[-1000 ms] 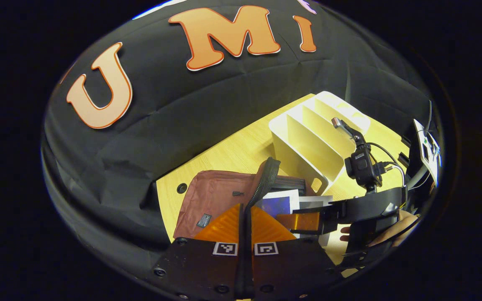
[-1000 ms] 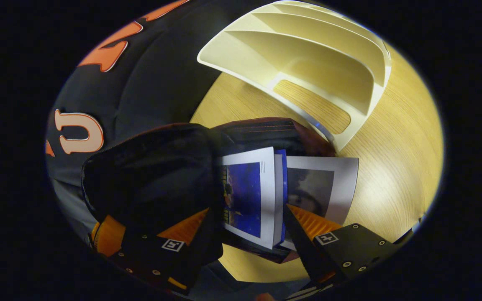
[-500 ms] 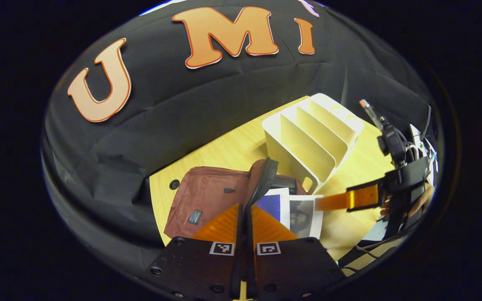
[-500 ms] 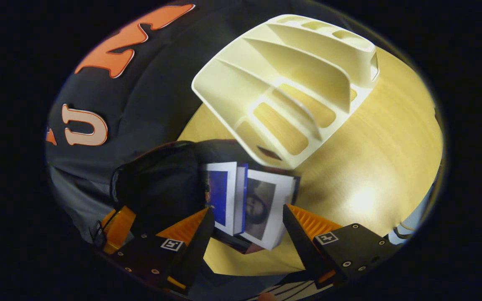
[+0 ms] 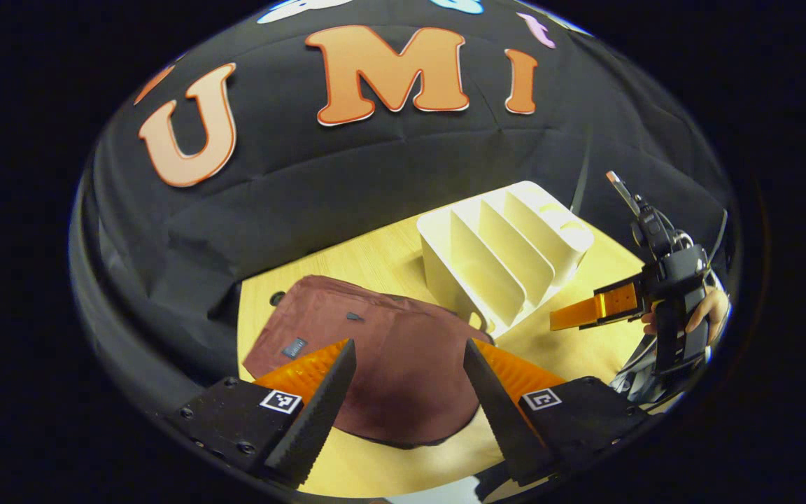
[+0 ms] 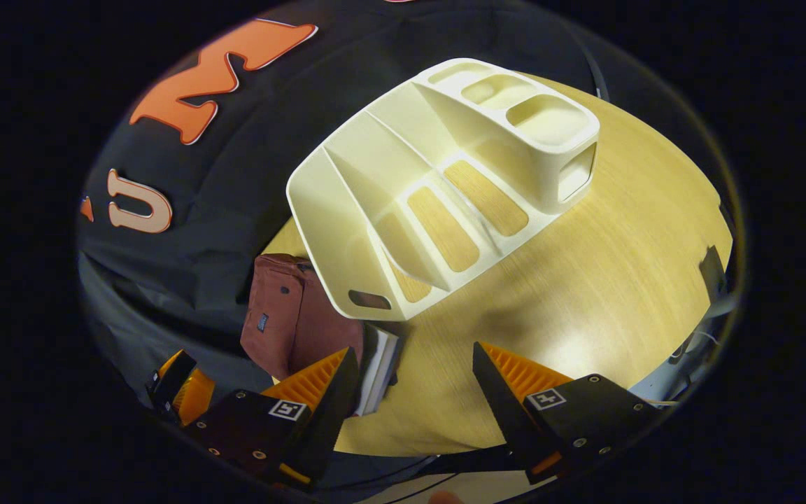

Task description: Open the schoolbag, grab two books from the bookshelf and put them into the schoolbag.

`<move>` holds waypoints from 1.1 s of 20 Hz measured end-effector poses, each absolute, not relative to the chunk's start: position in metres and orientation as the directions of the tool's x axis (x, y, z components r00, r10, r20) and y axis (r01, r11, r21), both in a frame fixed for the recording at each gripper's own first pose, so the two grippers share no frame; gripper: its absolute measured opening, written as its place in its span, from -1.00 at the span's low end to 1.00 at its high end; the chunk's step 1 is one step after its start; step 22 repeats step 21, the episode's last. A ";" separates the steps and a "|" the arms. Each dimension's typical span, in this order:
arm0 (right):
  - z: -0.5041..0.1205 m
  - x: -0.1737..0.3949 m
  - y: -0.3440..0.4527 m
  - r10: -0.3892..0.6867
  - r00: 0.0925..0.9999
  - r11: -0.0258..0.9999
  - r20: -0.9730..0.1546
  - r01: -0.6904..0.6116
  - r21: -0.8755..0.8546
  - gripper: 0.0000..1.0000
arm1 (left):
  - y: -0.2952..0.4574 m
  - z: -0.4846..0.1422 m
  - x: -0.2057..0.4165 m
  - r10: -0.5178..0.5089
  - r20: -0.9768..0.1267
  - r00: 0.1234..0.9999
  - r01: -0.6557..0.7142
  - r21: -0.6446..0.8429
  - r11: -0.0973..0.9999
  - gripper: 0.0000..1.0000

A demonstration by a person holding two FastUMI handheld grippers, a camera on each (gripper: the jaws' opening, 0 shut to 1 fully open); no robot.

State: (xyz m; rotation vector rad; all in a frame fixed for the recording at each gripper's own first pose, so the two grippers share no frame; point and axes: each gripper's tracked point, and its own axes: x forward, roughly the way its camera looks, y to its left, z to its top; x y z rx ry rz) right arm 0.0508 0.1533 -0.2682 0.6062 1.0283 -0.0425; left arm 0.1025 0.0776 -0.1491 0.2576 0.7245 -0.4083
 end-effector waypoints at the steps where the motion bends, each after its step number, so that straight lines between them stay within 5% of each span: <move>1: -0.266 0.048 0.145 0.244 0.529 0.846 -0.813 0.294 0.445 0.95 | 0.070 -0.150 0.102 -0.264 -0.675 0.689 0.414 0.069 0.908 0.96; 9: -0.229 0.064 0.072 0.185 0.654 0.932 -0.734 0.119 0.341 0.96 | -0.021 -0.094 0.121 -0.235 -0.456 0.858 0.247 -0.034 0.968 0.97; 16: -0.119 0.097 0.020 0.071 0.901 0.982 -0.428 0.011 0.187 0.95 | -0.083 -0.027 0.132 -0.226 -0.228 0.947 0.227 -0.022 0.974 0.96; 22: -0.054 0.097 -0.014 -0.005 0.979 0.992 -0.206 0.031 0.123 0.94 | -0.098 -0.011 0.119 -0.205 -0.134 0.969 0.202 -0.040 0.979 0.96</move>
